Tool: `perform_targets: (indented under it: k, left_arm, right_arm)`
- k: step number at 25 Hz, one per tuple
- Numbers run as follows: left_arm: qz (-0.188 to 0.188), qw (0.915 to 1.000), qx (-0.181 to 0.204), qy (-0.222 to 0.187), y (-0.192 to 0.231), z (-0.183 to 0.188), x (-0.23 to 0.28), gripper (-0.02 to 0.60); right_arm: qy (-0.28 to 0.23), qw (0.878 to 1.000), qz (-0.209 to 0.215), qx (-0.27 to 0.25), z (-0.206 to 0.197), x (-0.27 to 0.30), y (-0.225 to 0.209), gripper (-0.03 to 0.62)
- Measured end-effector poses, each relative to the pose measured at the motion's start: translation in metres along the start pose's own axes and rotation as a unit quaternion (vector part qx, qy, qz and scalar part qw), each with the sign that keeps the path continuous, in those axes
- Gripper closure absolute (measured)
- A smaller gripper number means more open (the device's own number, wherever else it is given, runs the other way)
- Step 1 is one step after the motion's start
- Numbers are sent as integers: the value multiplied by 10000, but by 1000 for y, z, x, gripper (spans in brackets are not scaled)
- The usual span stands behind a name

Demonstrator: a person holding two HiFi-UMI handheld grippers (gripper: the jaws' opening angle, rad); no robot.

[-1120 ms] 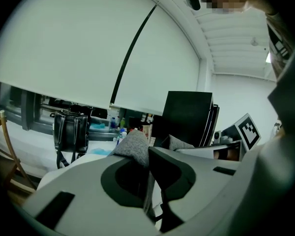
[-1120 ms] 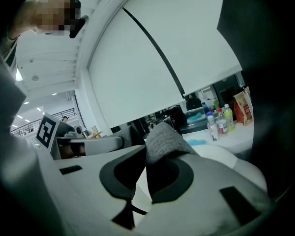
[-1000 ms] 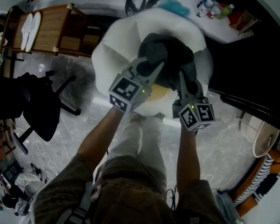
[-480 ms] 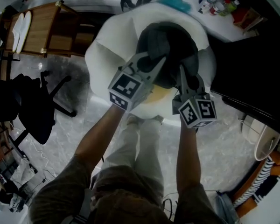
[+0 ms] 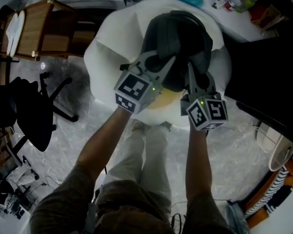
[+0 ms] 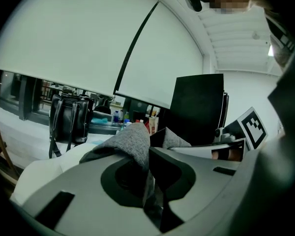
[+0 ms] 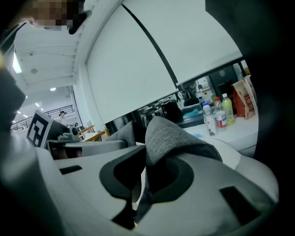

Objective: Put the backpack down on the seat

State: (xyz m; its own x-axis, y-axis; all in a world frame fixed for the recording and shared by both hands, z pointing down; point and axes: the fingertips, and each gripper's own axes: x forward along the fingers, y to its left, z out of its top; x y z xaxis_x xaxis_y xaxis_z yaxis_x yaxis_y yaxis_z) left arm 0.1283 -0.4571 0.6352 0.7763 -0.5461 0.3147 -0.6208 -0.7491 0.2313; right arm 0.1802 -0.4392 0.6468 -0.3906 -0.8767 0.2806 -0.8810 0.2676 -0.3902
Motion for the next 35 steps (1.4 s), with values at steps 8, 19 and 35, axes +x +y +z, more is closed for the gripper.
perform_targets:
  k: [8,19,35]
  left_arm:
    - [7,10000,-50,-58,6,-23,18,545]
    - [437,9989,-119,-138,11,-37,12,400]
    - [766,9956,-527,101,-11,-17,-43,229]
  right_arm:
    - [-43,9999,-11,-95,-18,12,-11,559]
    - [-30,9971,-693,-312,-30,7,-19,357]
    - [92,9881,-1530,-91,-10,-51,5,315]
